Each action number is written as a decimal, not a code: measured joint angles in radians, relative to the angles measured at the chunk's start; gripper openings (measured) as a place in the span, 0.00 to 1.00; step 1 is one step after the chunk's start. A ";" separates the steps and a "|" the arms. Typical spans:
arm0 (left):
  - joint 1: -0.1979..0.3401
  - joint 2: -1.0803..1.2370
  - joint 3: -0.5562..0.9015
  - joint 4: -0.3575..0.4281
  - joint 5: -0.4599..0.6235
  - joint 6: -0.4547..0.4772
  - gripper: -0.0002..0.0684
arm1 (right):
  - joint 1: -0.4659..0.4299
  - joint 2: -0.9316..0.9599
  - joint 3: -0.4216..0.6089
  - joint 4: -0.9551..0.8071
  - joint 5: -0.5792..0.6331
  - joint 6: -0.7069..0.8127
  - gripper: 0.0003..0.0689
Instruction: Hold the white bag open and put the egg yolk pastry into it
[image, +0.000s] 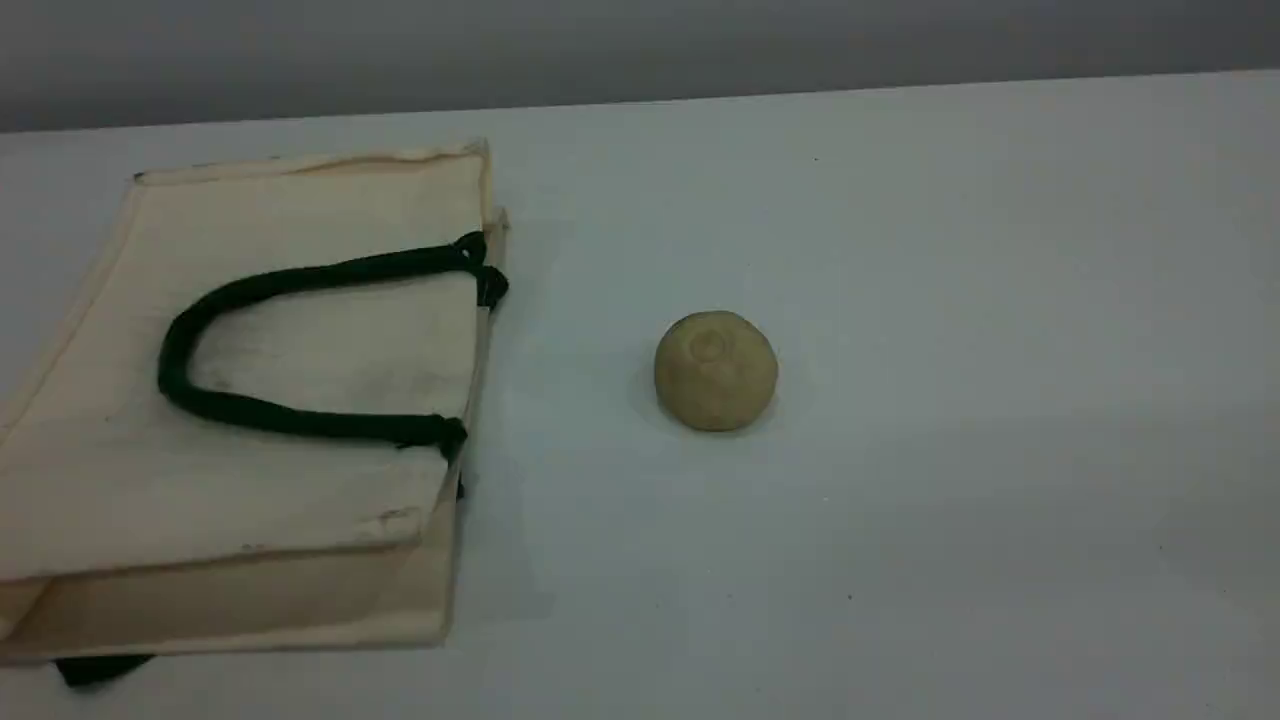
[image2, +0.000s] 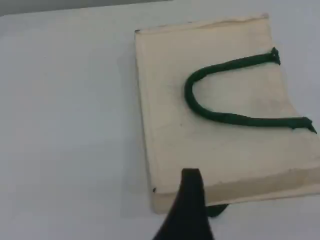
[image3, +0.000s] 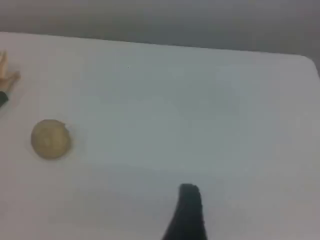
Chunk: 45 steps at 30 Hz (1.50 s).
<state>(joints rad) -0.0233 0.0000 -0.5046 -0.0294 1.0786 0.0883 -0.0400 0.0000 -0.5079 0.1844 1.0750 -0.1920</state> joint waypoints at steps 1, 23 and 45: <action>0.000 0.000 0.000 0.000 0.000 0.000 0.86 | 0.000 0.000 0.000 0.000 0.000 0.000 0.81; 0.000 0.174 -0.043 0.003 -0.082 -0.057 0.86 | 0.101 0.149 -0.053 0.010 -0.111 0.114 0.81; -0.001 1.226 -0.406 0.003 -0.300 -0.079 0.86 | 0.101 0.921 -0.349 0.083 -0.260 0.078 0.81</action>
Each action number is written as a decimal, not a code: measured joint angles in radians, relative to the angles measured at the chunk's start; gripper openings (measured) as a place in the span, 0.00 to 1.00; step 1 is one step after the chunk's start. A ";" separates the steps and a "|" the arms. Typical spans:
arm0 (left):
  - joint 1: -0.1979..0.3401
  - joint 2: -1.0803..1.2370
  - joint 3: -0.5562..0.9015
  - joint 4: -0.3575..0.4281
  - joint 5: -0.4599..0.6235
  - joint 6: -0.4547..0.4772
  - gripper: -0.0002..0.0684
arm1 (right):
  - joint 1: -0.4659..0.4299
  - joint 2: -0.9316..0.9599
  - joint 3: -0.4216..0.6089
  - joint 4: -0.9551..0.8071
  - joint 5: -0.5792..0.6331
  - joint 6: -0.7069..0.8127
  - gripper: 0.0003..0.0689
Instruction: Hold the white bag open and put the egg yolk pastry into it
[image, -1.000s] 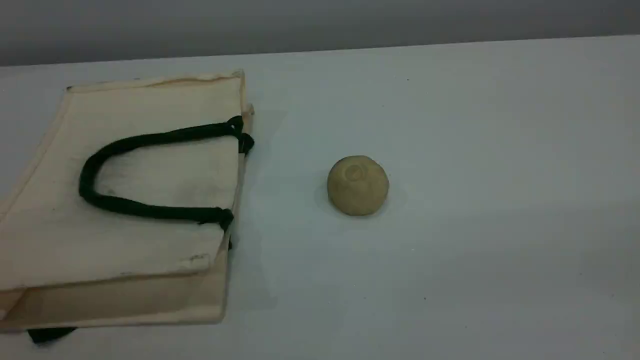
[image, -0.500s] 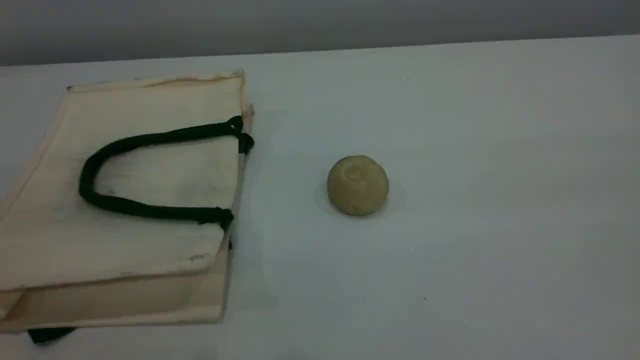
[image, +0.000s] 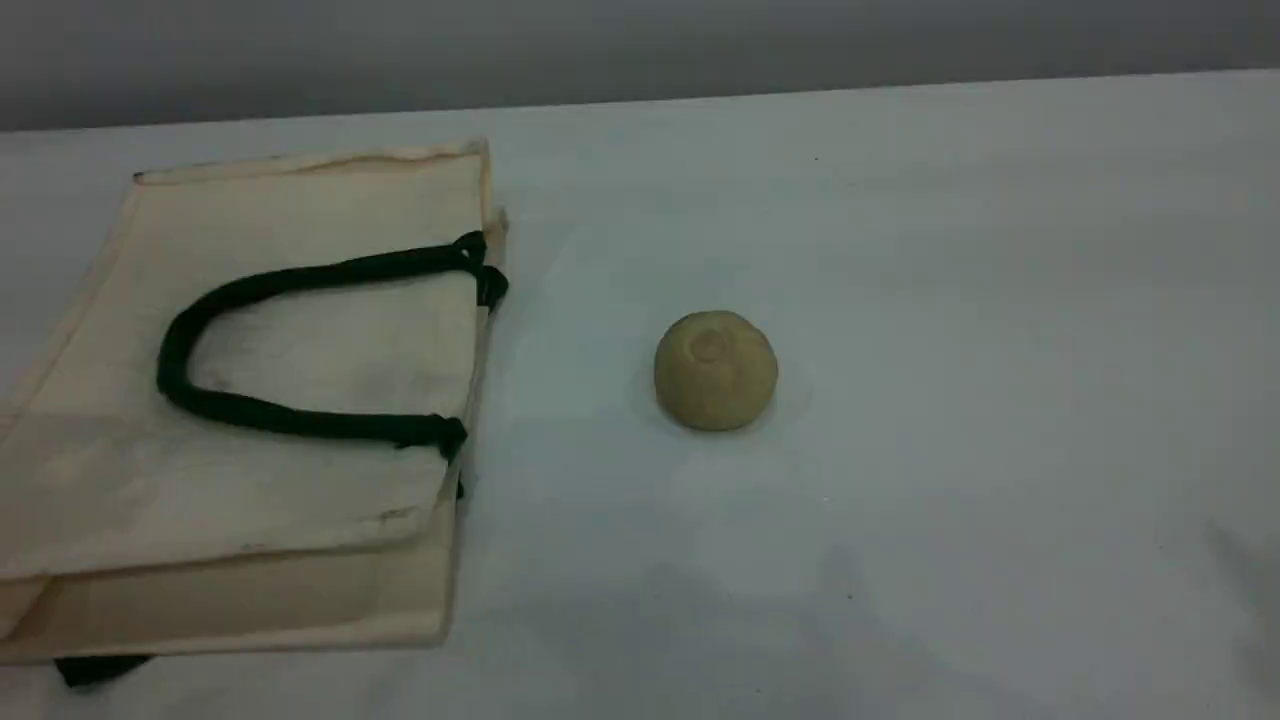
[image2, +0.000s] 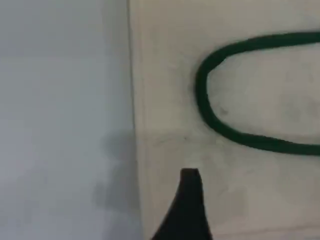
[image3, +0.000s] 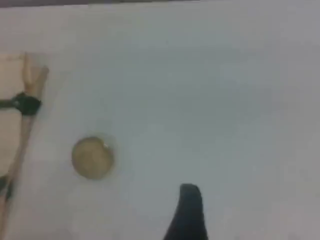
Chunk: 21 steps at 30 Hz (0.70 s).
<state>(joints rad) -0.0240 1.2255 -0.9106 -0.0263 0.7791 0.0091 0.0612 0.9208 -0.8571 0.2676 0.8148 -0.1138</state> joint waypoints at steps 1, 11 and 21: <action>0.000 0.033 0.000 0.000 -0.020 0.000 0.86 | 0.000 0.022 0.000 0.007 -0.016 -0.001 0.81; 0.000 0.353 0.000 0.000 -0.215 -0.009 0.86 | 0.000 0.169 0.000 0.028 -0.084 -0.053 0.81; 0.000 0.618 -0.031 -0.021 -0.347 -0.024 0.86 | 0.000 0.170 0.000 0.063 -0.095 -0.066 0.81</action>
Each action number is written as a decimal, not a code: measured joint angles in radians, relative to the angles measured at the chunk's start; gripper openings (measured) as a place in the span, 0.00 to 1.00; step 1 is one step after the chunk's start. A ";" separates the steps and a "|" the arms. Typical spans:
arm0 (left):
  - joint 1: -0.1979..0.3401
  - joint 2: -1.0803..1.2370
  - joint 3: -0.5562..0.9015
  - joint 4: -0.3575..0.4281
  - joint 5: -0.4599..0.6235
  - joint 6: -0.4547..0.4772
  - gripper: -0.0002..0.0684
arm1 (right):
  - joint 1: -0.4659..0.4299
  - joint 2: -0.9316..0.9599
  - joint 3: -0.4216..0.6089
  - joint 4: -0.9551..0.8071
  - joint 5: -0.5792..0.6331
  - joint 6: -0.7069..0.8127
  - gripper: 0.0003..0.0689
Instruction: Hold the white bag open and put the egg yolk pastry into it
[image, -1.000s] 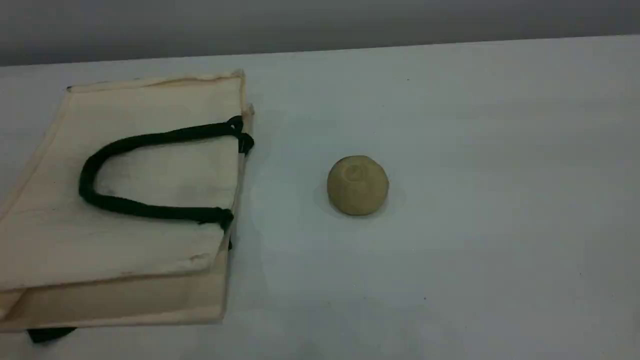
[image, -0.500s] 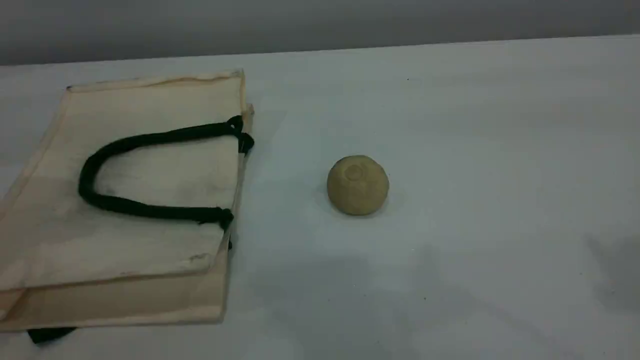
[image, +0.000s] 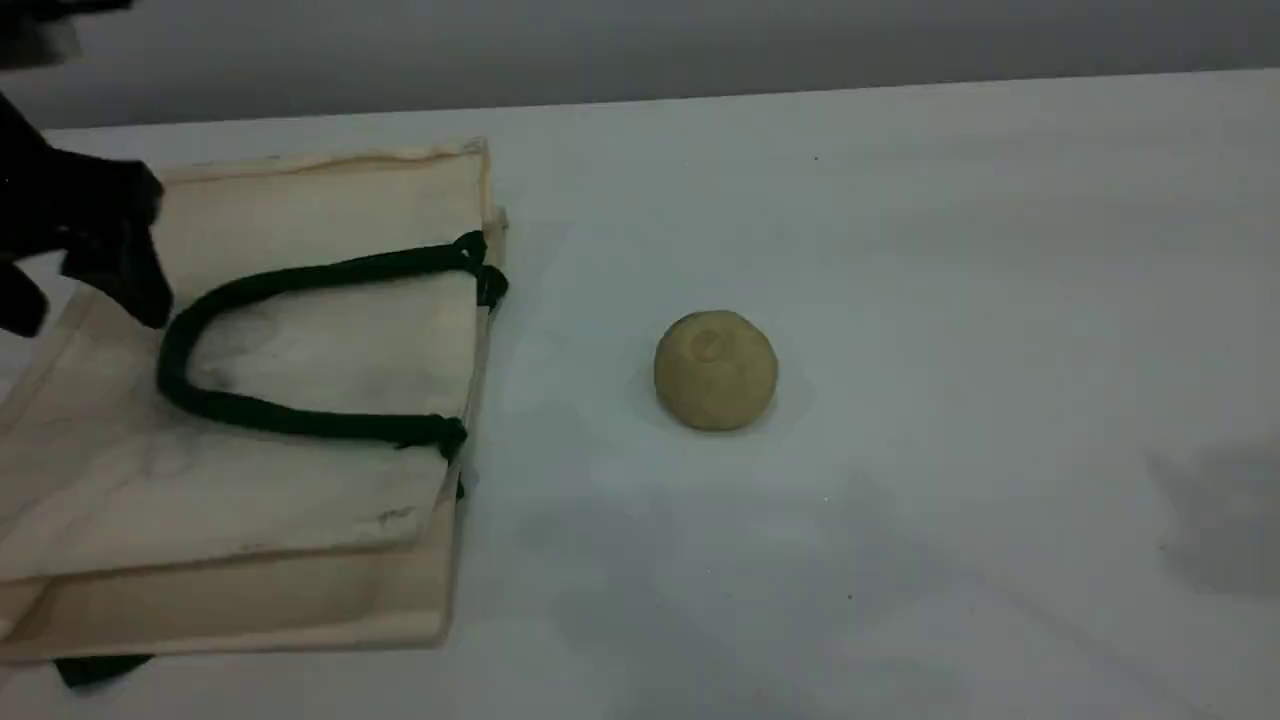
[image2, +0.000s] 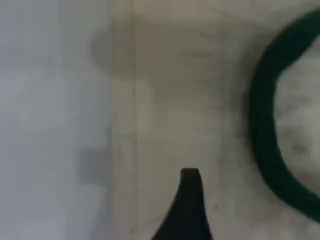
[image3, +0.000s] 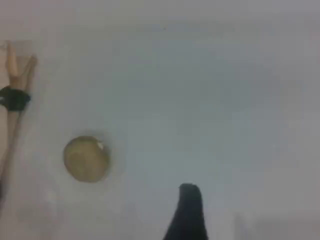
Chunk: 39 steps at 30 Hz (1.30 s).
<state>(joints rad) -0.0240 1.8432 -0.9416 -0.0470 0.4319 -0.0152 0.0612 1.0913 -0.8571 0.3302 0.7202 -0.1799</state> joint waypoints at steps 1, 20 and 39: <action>0.000 0.018 -0.008 -0.008 0.000 0.000 0.86 | 0.000 0.000 0.000 0.007 0.000 -0.007 0.81; 0.000 0.163 -0.059 -0.015 -0.053 0.002 0.85 | 0.000 0.000 0.000 0.049 0.009 -0.039 0.81; 0.000 0.163 -0.060 -0.008 -0.030 0.015 0.15 | 0.000 -0.005 0.000 0.058 0.021 -0.040 0.81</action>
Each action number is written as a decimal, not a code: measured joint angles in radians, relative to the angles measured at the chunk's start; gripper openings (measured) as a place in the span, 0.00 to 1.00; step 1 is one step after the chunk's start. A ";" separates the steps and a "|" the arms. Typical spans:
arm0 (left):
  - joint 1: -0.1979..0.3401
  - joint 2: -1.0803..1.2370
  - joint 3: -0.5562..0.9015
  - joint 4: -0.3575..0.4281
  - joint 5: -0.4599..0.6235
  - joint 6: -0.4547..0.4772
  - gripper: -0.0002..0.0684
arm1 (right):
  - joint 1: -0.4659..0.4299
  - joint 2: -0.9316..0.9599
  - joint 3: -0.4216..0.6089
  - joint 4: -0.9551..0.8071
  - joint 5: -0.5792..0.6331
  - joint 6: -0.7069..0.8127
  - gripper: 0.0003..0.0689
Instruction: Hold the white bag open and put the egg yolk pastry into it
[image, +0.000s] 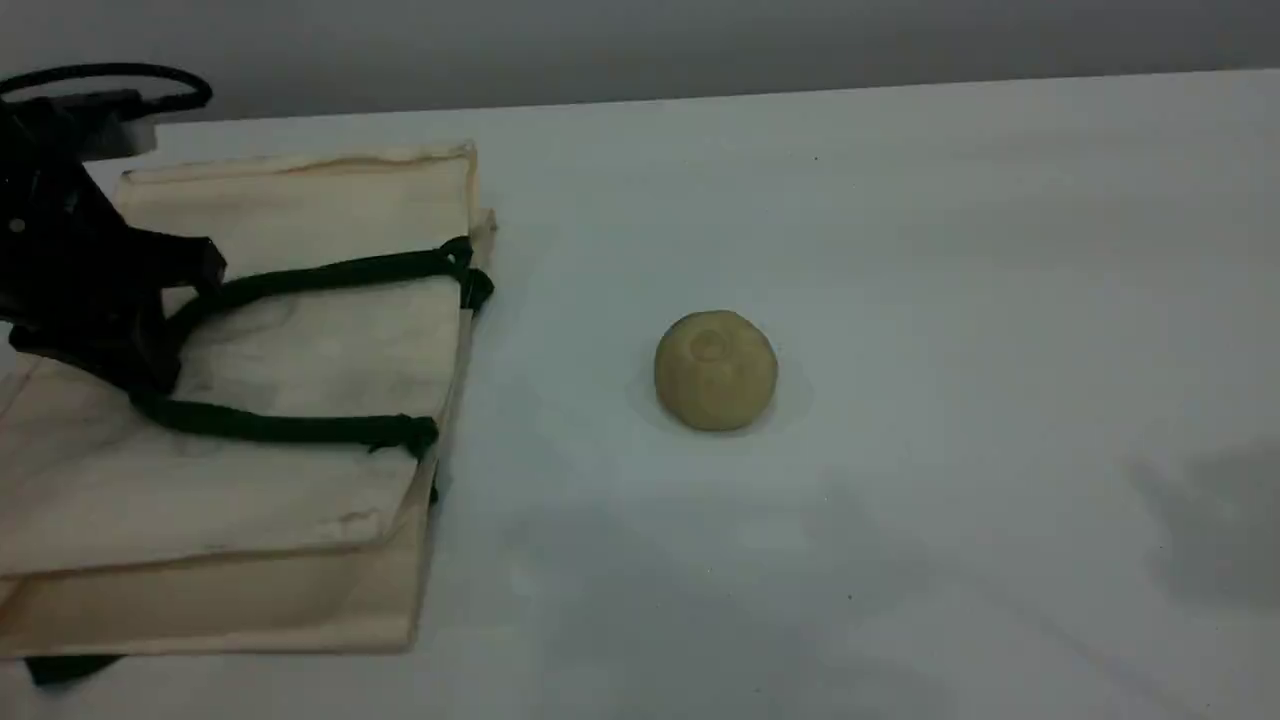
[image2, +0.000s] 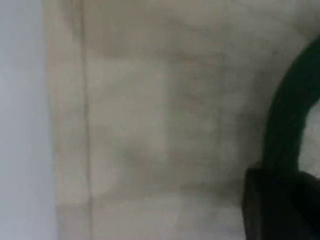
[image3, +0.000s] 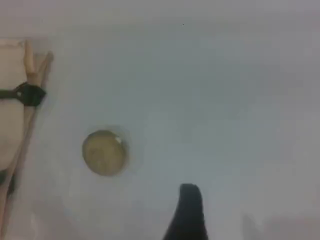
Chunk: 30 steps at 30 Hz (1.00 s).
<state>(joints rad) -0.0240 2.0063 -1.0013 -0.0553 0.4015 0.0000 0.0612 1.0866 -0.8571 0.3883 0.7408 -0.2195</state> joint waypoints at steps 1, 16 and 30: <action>0.000 -0.001 -0.004 0.000 0.006 0.022 0.15 | 0.000 0.000 0.000 0.000 0.000 0.000 0.81; 0.000 -0.035 -0.431 0.001 0.535 0.259 0.15 | 0.000 0.015 0.001 0.002 -0.002 0.000 0.81; -0.011 -0.048 -0.745 -0.194 0.821 0.440 0.15 | 0.000 0.245 0.001 0.162 -0.045 -0.176 0.81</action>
<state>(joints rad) -0.0347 1.9580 -1.7458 -0.2496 1.2228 0.4399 0.0612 1.3320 -0.8562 0.5503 0.6954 -0.3953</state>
